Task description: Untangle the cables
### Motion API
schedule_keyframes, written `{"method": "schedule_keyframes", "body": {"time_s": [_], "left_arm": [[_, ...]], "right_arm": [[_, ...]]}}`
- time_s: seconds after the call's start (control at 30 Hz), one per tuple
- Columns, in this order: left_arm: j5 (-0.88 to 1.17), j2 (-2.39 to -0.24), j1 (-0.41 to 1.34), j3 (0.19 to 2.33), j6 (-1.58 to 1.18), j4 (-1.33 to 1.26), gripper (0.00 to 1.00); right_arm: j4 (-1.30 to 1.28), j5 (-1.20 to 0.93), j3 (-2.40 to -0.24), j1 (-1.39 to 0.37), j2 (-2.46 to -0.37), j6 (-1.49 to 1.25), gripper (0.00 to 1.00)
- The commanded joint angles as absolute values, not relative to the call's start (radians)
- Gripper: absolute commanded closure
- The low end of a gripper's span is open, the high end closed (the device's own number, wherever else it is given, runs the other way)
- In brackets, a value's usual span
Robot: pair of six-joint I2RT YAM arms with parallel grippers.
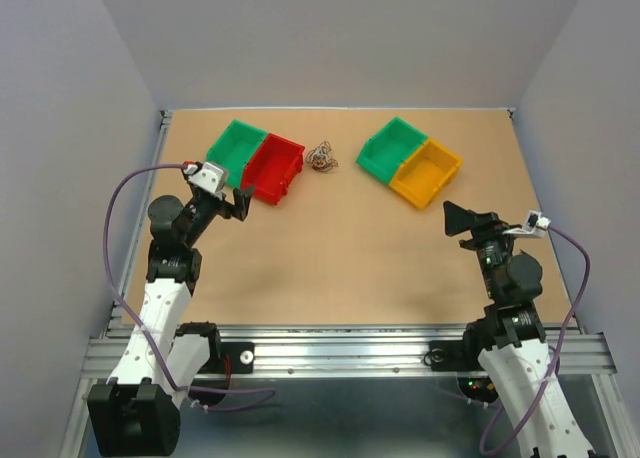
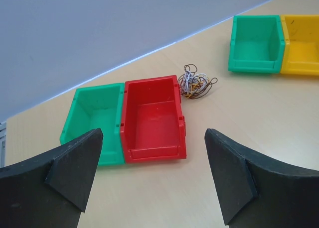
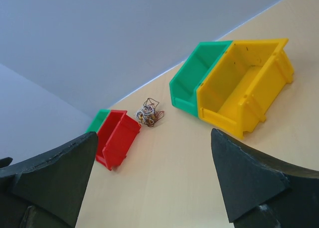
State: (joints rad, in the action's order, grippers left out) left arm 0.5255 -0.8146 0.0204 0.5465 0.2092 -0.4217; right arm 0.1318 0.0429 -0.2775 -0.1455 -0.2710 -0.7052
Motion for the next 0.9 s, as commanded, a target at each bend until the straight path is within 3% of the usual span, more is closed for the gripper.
{"method": "schedule_keyframes", "body": {"time_s": [0.0, 0.17, 0.23, 0.3, 0.33, 0.43, 0.67, 0.87], "left_arm": [[0.543, -0.796, 0.025, 0.552, 0.219, -0.465, 0.04], [0.548, -0.821, 0.032, 0.566, 0.209, -0.465, 0.04], [0.49, -0.885, 0.118, 0.623, 0.195, -0.459, 0.04], [0.297, -1.0, 0.245, 0.747, 0.215, -0.388, 0.02], [0.246, -1.052, 0.347, 0.799, 0.244, -0.356, 0.02], [0.177, -1.285, 0.438, 1.018, 0.252, -0.191, 0.02], [0.019, -1.771, 0.518, 1.475, 0.316, -0.002, 0.04], [-0.03, -1.972, 0.532, 1.707, 0.333, 0.135, 0.06]], "right_arm": [[0.143, 0.063, -0.255, -0.15, -0.259, -0.709, 0.0], [0.144, 0.078, -0.25, -0.15, -0.261, -0.719, 0.0], [0.146, 0.084, -0.244, -0.15, -0.264, -0.735, 0.0], [0.147, 0.112, -0.232, -0.149, -0.276, -0.791, 0.0], [0.153, 0.118, -0.229, -0.15, -0.291, -0.805, 0.0], [0.164, 0.103, -0.248, -0.15, -0.337, -0.793, 0.0], [0.166, 0.104, -0.265, -0.149, -0.368, -0.756, 0.0], [0.164, 0.091, -0.255, -0.149, -0.335, -0.723, 0.0]]}}
